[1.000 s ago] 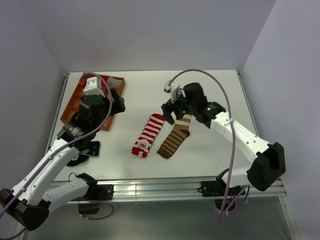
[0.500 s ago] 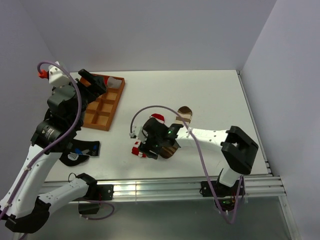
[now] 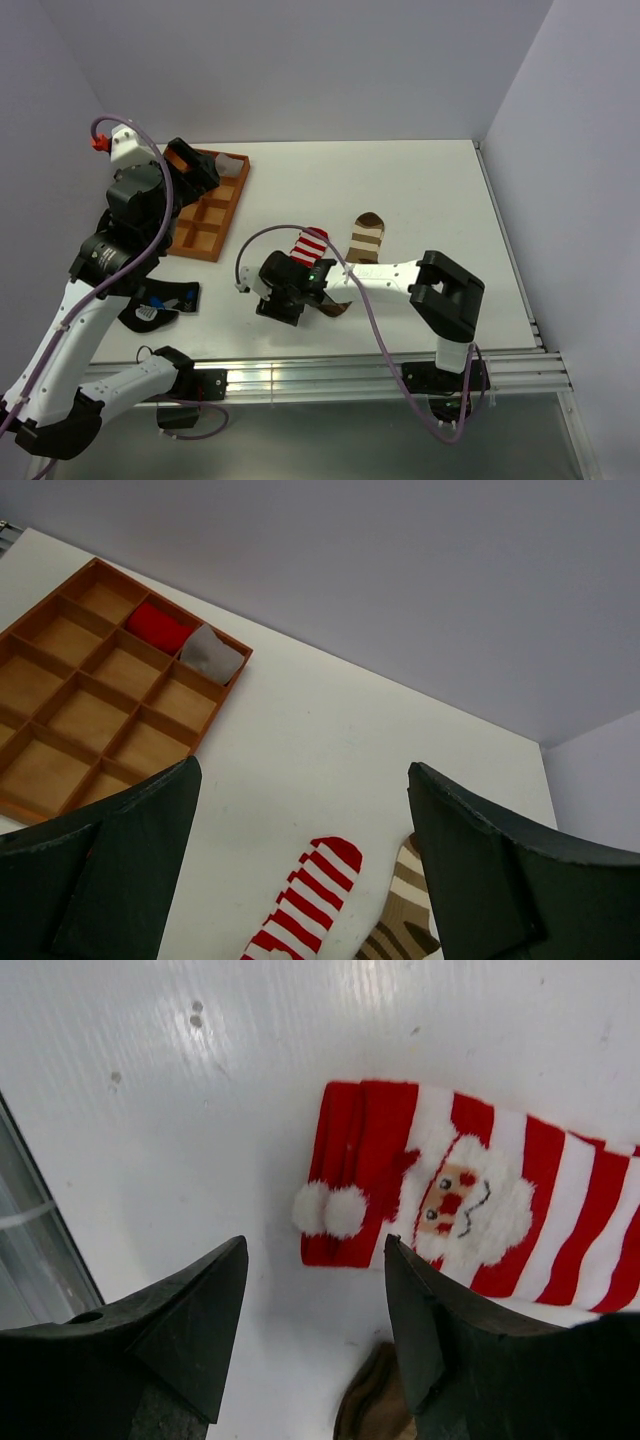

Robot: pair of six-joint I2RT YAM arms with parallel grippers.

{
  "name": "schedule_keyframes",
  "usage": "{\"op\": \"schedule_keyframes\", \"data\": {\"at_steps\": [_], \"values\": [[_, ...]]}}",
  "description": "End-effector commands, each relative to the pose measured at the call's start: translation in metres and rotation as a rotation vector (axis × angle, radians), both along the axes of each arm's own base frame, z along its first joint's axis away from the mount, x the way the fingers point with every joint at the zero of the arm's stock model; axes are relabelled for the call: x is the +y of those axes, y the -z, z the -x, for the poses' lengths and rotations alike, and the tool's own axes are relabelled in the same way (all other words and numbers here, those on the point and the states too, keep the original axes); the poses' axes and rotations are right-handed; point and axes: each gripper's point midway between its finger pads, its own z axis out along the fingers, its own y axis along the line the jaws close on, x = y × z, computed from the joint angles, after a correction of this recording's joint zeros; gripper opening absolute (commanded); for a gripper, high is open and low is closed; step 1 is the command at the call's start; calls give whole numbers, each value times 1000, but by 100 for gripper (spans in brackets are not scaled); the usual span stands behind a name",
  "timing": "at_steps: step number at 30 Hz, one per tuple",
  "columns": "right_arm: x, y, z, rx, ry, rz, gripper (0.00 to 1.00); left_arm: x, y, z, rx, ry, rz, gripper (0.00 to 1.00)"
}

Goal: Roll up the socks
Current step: Roll the sock at the center of the board.

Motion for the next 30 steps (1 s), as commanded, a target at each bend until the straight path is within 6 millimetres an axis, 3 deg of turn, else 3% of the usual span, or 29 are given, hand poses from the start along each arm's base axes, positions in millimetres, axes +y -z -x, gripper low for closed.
{"op": "schedule_keyframes", "data": {"at_steps": [1,12,16,26,30], "values": [[21,-9,-12,-51,25,-46,64,1,-1,3,-15,18,-11,91],[30,5,-15,-69,45,-48,55,-10,20,-3,8,54,4,90],[25,11,-15,-71,47,-34,50,-12,31,-4,18,57,21,90],[9,27,-13,-66,26,5,47,-21,64,-8,65,67,55,90],[1,31,-12,-35,13,9,36,-22,74,-10,72,63,73,89]]}}
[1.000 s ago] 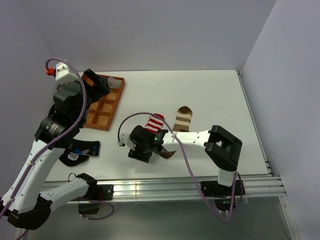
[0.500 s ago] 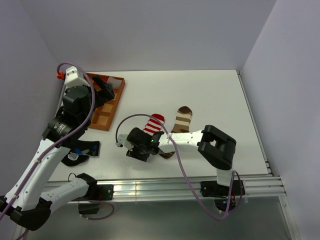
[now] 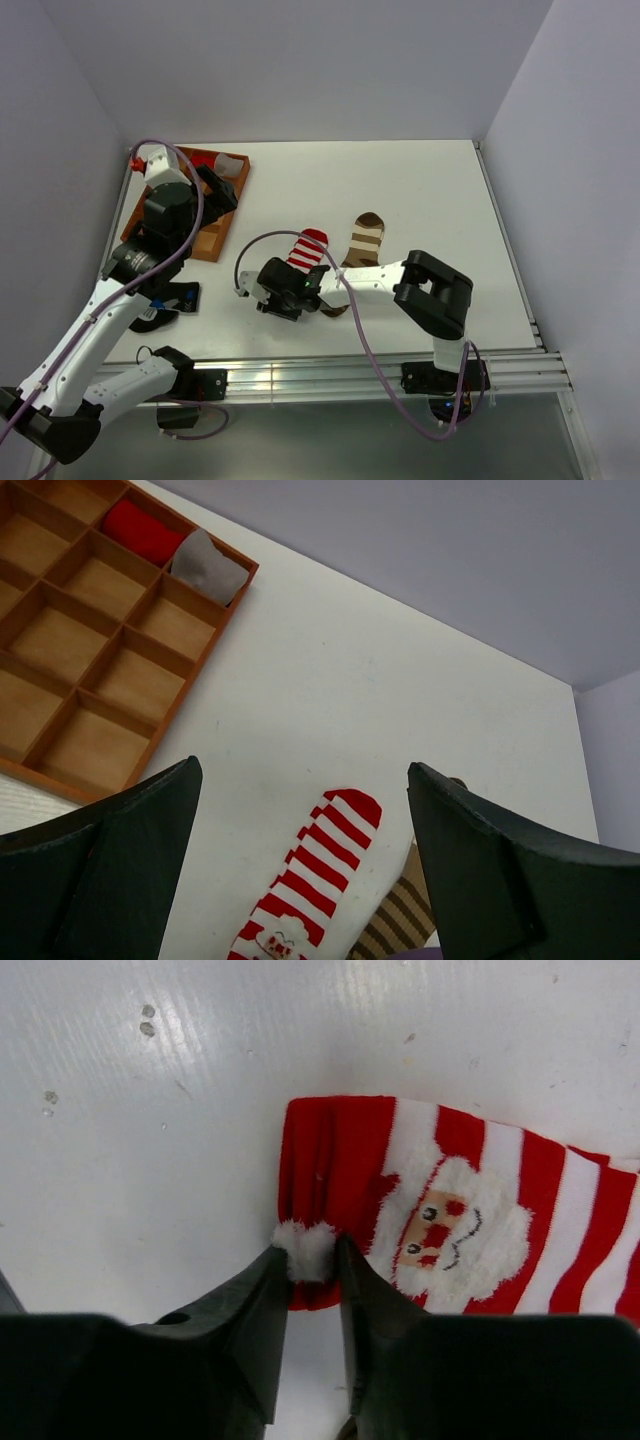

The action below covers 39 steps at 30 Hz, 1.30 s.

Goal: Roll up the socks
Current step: Roll the sock at the center of the board.

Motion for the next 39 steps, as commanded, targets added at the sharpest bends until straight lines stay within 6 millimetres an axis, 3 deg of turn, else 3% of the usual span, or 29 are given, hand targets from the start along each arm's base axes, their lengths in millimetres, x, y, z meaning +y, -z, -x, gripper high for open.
{"op": "schedule_keyframes", "data": {"at_steps": [1,4,10,17,18,19,20,21,22,24,25,28,29,39], "values": [[-6,3,0,26,-18,-10,30,-3,-10,-1,-54,-1,77,89],[-12,-2,5,112,-55,-42,18,-5,5,-2,-31,-7,91,88],[-33,-13,2,293,-84,-94,12,-6,35,-3,-7,-29,130,78],[-56,-25,15,578,-131,-135,11,-19,79,-7,-8,21,160,48],[-55,-29,12,588,-136,-147,11,-23,81,-5,-20,48,165,48],[-57,-25,11,607,-130,-138,10,-23,101,-2,0,60,155,48],[-61,-25,10,632,-118,-133,10,-27,107,-1,-6,80,155,48],[-60,-28,7,640,-120,-138,10,-32,100,-3,-56,105,177,48],[-61,-23,7,667,-110,-131,9,-35,117,1,-38,136,160,48],[-62,-25,4,712,-88,-138,9,-45,123,2,-64,189,157,49],[-63,-20,3,741,-81,-130,9,-50,142,8,-38,228,147,49],[-65,-17,-3,809,-38,-130,8,-66,150,16,-88,321,150,50],[-68,-17,-4,838,-18,-122,8,-73,164,24,-74,370,148,53],[-68,-12,-30,1026,145,-138,6,-119,193,52,-112,627,99,61]]}}
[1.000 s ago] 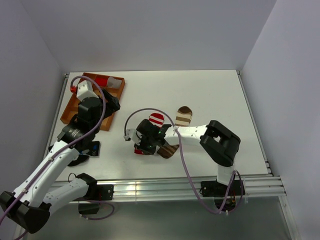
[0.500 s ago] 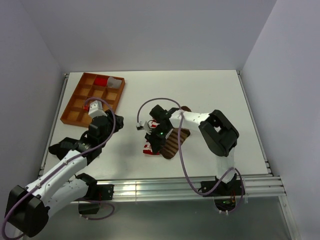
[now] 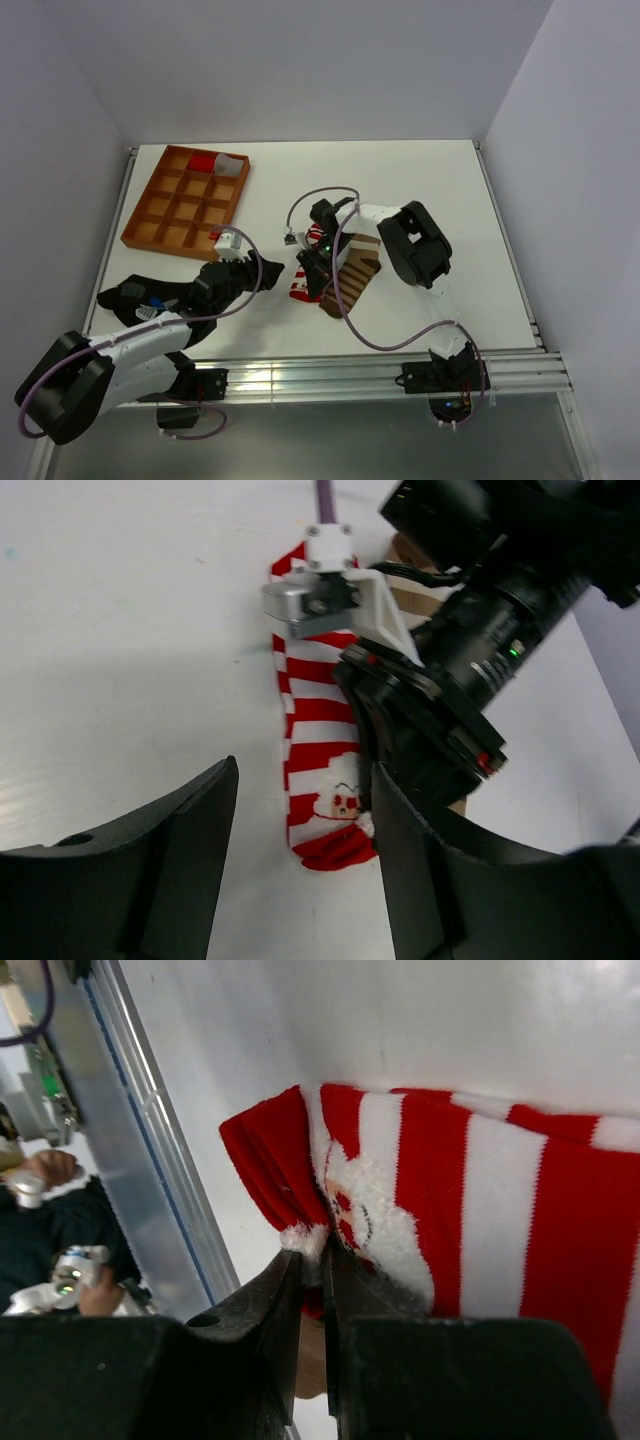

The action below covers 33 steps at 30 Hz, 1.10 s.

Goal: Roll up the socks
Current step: Roll the sock at the center of the board.

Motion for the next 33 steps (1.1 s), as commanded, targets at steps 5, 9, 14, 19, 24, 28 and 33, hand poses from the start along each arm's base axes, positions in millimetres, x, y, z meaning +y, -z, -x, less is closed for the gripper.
{"op": "schedule_keyframes", "data": {"at_steps": [5,9,14,19,24,28,33], "values": [[-1,-9,-2,161,50,1,6,-38,-12,7,-128,184,4,62],[-5,-3,-8,182,69,10,5,-52,2,8,-114,239,-37,63],[-11,2,-12,213,98,19,5,-70,16,15,-88,314,-70,64],[-18,4,-17,223,114,19,4,-74,28,20,-64,331,-73,68],[-20,3,-19,230,119,14,4,-76,45,19,-22,338,-120,69],[-21,3,-20,228,120,11,4,-79,51,17,-7,345,-128,69],[-21,4,-20,233,125,11,4,-80,63,13,28,324,-169,65]]}}
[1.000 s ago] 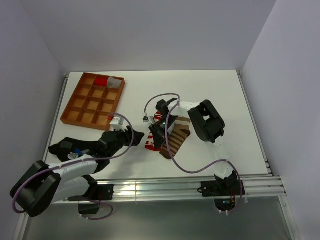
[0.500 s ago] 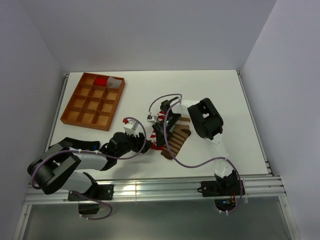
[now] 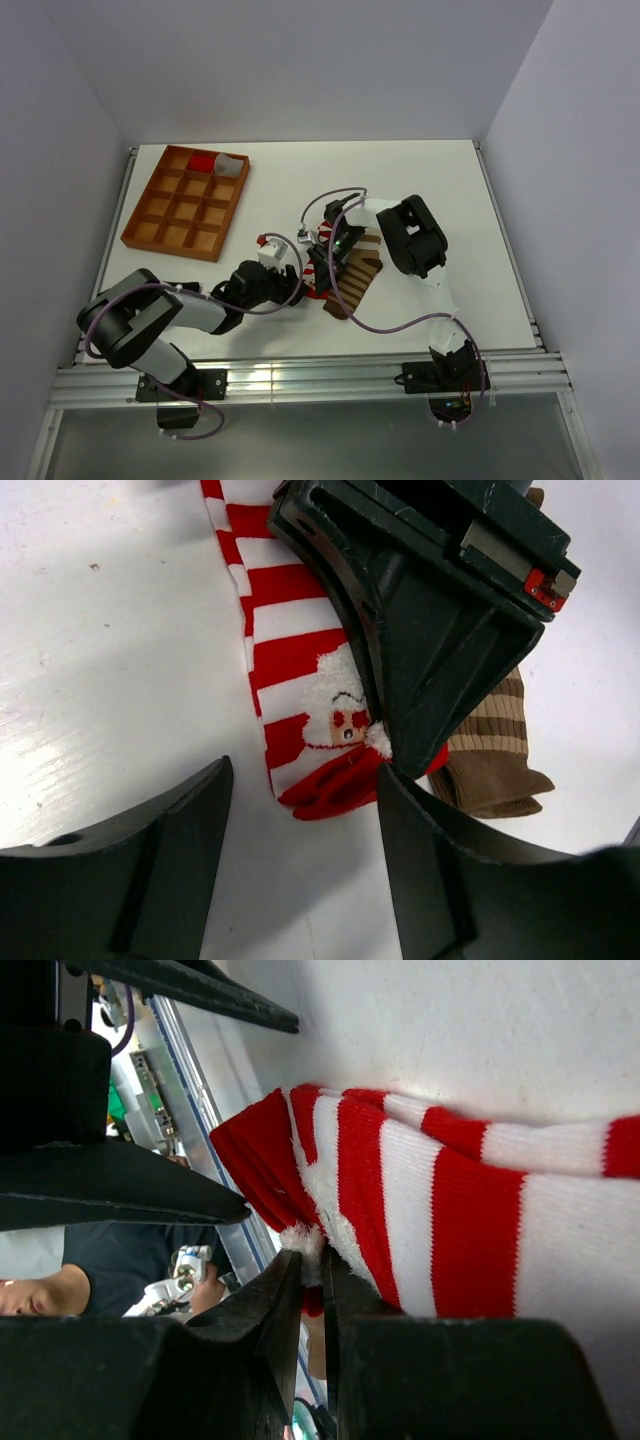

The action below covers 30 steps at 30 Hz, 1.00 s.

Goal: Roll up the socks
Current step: Roll the sock at the center of the board.

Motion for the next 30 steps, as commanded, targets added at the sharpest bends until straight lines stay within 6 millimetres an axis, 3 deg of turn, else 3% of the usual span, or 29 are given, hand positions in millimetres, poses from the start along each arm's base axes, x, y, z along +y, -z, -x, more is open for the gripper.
{"op": "schedule_keyframes", "data": {"at_steps": [1,6,12,18,19,20,22,26,30], "values": [[0,1,-8,-13,-1,-9,4,-12,-8,-8,-34,10,-2,61],[0,-1,-9,-21,0,-16,4,-16,2,-10,-6,-1,-40,57],[-1,-1,-11,-36,-5,-17,4,-21,19,-8,53,-2,-78,42],[-1,1,-17,-90,5,1,4,-22,30,-4,114,-11,-109,15],[-1,1,-17,-97,6,3,5,-22,31,-2,121,-11,-113,6],[-2,2,-21,-120,5,11,8,-23,32,-1,136,-15,-110,0],[-1,2,-26,-159,12,16,14,-14,37,-5,150,-80,-144,0],[-6,-6,-34,-270,14,33,37,6,45,-11,200,-231,-178,0],[-11,-15,-39,-359,15,27,45,30,52,-7,251,-361,-211,0]]}}
